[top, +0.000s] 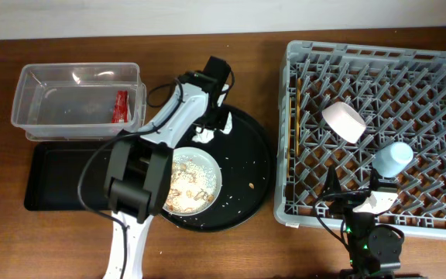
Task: Sort waste into correct bins and load items into the dishwasher rack
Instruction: 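Grasp the red wrapper with the left gripper and drop it in the clear bin, then grasp the white napkin with the left gripper and drop it in the bin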
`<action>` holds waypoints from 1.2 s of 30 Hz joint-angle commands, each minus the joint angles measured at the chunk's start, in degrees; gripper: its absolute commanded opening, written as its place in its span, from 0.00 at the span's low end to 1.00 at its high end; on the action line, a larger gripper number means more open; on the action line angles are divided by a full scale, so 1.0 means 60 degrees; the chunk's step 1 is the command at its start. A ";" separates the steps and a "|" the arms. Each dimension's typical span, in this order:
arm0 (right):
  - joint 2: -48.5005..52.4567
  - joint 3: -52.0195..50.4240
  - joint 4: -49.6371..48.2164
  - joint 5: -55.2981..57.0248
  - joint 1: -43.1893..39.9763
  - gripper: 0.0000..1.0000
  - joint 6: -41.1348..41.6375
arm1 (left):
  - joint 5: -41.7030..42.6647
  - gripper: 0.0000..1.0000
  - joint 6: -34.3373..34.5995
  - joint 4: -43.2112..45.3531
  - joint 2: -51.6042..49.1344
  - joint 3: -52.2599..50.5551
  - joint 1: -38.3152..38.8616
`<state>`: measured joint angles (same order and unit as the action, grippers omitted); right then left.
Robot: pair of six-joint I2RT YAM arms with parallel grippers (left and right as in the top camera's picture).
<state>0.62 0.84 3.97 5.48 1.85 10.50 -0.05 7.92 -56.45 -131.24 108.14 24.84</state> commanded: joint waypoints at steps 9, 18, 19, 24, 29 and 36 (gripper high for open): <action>-0.0069 -0.0087 0.0004 0.0124 -0.0069 0.98 0.0004 | -0.1140 0.00 0.0947 0.0211 0.1985 0.1071 -0.4710; -0.0069 -0.0087 0.0004 0.0124 -0.0069 0.98 0.0004 | -0.0455 0.75 0.0772 -0.1865 0.2259 0.1570 -0.4266; -0.0073 -0.0087 0.0004 0.0124 -0.0069 0.98 0.0004 | -0.0437 0.74 0.0729 -0.2324 0.2528 0.1570 -0.3818; -0.0069 -0.0087 0.0004 0.0124 -0.0069 0.98 0.0000 | -0.0805 0.63 0.0521 -0.3064 0.2463 0.0834 -0.1555; -0.0069 -0.0087 0.0004 0.0124 -0.0069 0.98 0.0000 | -0.1912 0.48 0.0528 -0.1173 0.2444 -0.1534 -0.0401; -0.0073 -0.0087 0.0007 0.0124 -0.0069 0.98 0.0000 | -0.2189 0.43 0.0430 0.1359 0.2408 -0.3716 -0.1290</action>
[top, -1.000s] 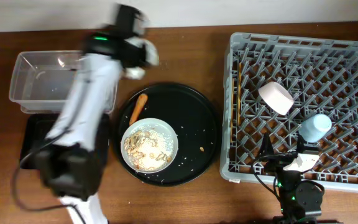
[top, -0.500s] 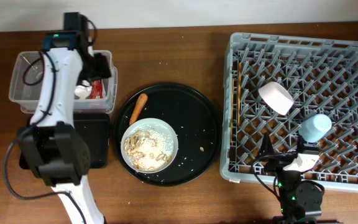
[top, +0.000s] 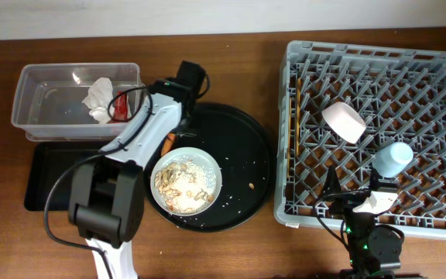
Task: Sort waste into correct bins and load items into the dishwasher rack
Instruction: 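Grasp the white napkin with the left gripper and drop it in the bin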
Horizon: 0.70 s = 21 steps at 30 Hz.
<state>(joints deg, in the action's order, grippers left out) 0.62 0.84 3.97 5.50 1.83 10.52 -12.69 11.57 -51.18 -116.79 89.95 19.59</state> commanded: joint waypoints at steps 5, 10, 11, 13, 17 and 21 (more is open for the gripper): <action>-0.0069 -0.0087 0.0004 0.0120 -0.0066 0.98 -0.0004 | 0.0459 0.43 -0.0809 0.1508 -0.0087 -0.1647 -0.0503; -0.0069 -0.0087 0.0004 0.0120 -0.0066 0.98 -0.0004 | 0.0659 0.33 -0.0809 0.1996 -0.0095 -0.1719 -0.0499; -0.0069 -0.0087 0.0004 0.0120 -0.0066 0.98 -0.0004 | 0.0812 0.31 -0.0809 0.2065 -0.0098 -0.1719 -0.0499; -0.0069 -0.0087 0.0004 0.0120 -0.0066 0.98 -0.0004 | 0.1009 0.21 -0.0809 0.2251 -0.0098 -0.1716 -0.0499; -0.0069 -0.0087 0.0007 0.0120 -0.0066 0.98 -0.0004 | 0.0994 0.13 -0.0809 0.1851 0.0047 -0.0597 -0.0546; -0.0069 -0.0087 0.0004 0.0120 -0.0066 0.98 -0.0004 | 0.0954 0.13 -0.0801 0.0408 0.0688 0.1559 -0.0543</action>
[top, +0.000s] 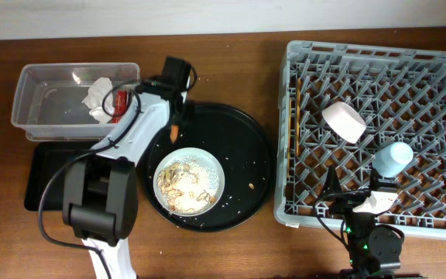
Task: Sort waste into correct bins and load items into the dishwasher rack
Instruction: 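Grasp the white napkin with the left gripper and drop it in the bin, then grasp the carrot with the left gripper and drop it on the black tray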
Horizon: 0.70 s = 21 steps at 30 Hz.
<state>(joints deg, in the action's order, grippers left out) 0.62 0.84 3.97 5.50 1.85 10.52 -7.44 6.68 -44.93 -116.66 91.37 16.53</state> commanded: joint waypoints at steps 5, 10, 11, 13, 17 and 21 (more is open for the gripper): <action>-0.0069 -0.0087 0.0004 0.0120 -0.0069 0.98 -0.0004 | -0.1224 0.02 0.3421 -0.4972 0.2612 0.2412 -0.0583; -0.0069 -0.0087 0.0004 0.0120 -0.0069 0.98 0.0000 | -0.1810 0.09 0.4550 -0.6288 0.3974 0.1406 -0.2390; -0.0073 -0.0087 0.0004 0.0120 -0.0069 0.98 0.0000 | -0.1792 0.12 0.4827 -0.6043 0.4120 0.0710 -0.2918; -0.0069 -0.0087 0.0004 0.0120 -0.0069 0.98 0.0000 | -0.1078 0.16 0.5224 -0.4983 0.4273 -0.0718 -0.3843; -0.0069 -0.0087 0.0004 0.0120 -0.0069 0.98 -0.0004 | 0.0390 0.17 0.5621 -0.2218 0.4269 -0.3228 -0.5104; -0.0069 -0.0087 0.0007 0.0120 -0.0069 0.98 0.0000 | 0.0342 0.45 0.5858 -0.1282 0.4269 -0.4280 -0.5639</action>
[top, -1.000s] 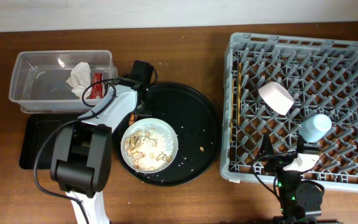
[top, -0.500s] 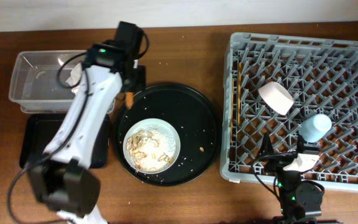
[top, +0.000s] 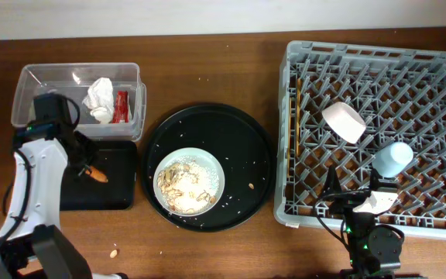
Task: Sort waste into correct bins and load items into the dishwasher rack
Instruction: 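Grasp the carrot with the left gripper and drop it on the black tray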
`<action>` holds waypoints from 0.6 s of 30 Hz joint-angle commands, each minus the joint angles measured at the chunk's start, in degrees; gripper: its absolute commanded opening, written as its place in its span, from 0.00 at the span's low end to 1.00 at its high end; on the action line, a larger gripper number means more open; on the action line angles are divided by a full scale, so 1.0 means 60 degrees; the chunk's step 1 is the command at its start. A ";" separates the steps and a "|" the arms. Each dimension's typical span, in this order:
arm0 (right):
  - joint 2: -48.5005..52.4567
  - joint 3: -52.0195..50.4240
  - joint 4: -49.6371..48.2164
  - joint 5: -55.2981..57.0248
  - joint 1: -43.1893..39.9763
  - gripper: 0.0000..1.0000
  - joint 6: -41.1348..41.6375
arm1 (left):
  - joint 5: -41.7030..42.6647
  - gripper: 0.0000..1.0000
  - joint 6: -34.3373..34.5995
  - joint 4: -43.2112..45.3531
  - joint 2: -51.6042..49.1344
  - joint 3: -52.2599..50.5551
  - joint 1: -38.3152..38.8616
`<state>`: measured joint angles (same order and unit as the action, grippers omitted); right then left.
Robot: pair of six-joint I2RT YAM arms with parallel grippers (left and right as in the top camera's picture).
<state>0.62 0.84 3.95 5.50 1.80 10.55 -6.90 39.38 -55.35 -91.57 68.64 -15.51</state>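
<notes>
My left gripper [top: 86,161] hangs over the black rectangular tray [top: 118,194] at the left. It is shut on a small orange food scrap [top: 97,175] that rests on or just above the tray. A white bowl of food leftovers [top: 188,180] sits on the round black tray [top: 238,139]. The clear bin [top: 45,89] holds a crumpled white tissue [top: 99,97] and a red wrapper [top: 121,107]. In the grey dishwasher rack [top: 378,62] are a white cup [top: 344,122] and a light blue cup [top: 393,159]. My right gripper [top: 352,190] stands open at the rack's near edge.
Crumbs are scattered over the round tray, with one brown bit [top: 252,186] near its right rim. Another small scrap [top: 114,253] lies on the wooden table in front of the rectangular tray.
The left arm has swung from the round tray's left rim to above the black rectangular tray, carrying the orange scrap with it. The right arm has not moved.
My left gripper was first at the round tray's far edge on a white tissue. Then the tissue lay in the clear bin and the gripper was by an orange scrap on the round tray. It then held that scrap, now over the rectangular tray.
</notes>
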 commanded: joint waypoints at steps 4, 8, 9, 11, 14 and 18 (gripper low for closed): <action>-0.0069 -0.0087 0.0011 0.0120 -0.0062 0.98 -0.0007 | 0.0444 0.68 0.0393 0.0484 0.0109 -0.0623 -0.0339; -0.0069 -0.0087 0.0007 0.0120 -0.0062 0.98 -0.0007 | 0.2561 0.72 -0.0987 0.0433 0.0732 -0.0066 0.0219; -0.0069 -0.0087 0.0007 0.0120 -0.0062 0.98 -0.0004 | 0.2619 0.72 -0.1770 0.0430 0.0933 0.0244 0.0874; -0.0069 -0.0087 0.0007 0.0120 -0.0062 0.98 -0.0007 | 0.2619 0.72 -0.2699 0.0550 0.1093 0.0423 0.2320; -0.0069 -0.0087 0.0007 0.0120 -0.0062 0.98 -0.0004 | 0.2586 0.61 -0.3559 0.0871 0.0812 0.0423 0.4852; -0.0069 -0.0087 0.0007 0.0120 -0.0062 0.98 -0.0004 | 0.1078 0.50 -0.3785 0.0987 -0.0353 0.0423 0.7985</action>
<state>0.62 0.84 3.95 5.48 1.78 10.55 5.06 20.08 -49.82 -88.53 71.00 22.79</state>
